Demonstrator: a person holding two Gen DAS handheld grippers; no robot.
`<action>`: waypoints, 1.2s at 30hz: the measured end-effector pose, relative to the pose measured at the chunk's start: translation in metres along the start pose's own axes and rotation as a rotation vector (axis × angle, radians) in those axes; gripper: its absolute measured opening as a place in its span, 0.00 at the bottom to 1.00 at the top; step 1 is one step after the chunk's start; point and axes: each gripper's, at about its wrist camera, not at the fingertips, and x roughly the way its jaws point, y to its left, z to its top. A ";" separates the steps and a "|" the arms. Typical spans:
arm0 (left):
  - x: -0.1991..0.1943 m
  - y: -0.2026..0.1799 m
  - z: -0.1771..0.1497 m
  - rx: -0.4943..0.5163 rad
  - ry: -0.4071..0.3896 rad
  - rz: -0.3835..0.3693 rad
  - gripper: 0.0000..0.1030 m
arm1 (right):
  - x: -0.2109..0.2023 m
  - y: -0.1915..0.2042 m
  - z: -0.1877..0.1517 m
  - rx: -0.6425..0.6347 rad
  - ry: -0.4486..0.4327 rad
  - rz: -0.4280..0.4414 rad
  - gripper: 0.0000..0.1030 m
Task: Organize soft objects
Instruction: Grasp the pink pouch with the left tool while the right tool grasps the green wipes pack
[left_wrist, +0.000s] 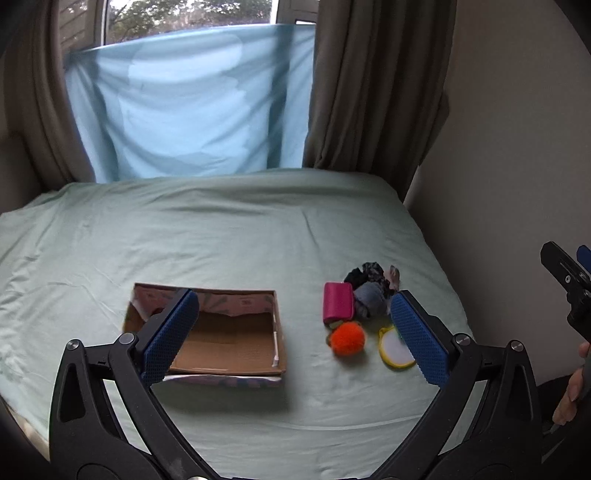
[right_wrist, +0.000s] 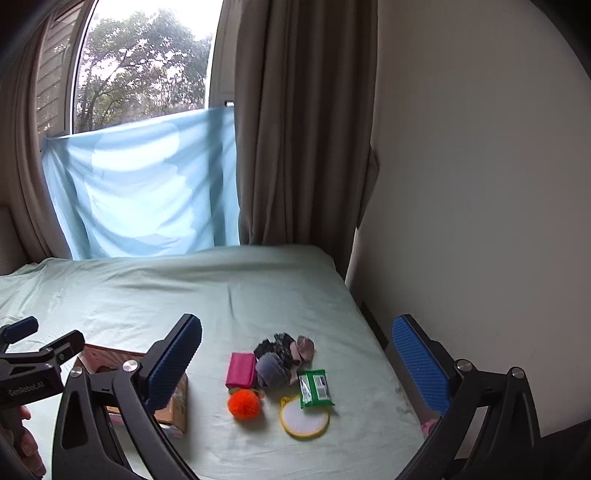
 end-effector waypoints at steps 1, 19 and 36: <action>0.012 -0.008 -0.004 0.002 0.011 0.001 1.00 | 0.014 -0.008 -0.007 0.002 0.015 0.001 1.00; 0.264 -0.104 -0.072 0.066 0.304 0.074 1.00 | 0.241 -0.091 -0.114 0.021 0.286 0.072 1.00; 0.426 -0.119 -0.120 0.193 0.530 0.141 0.93 | 0.377 -0.082 -0.204 0.012 0.547 0.176 0.95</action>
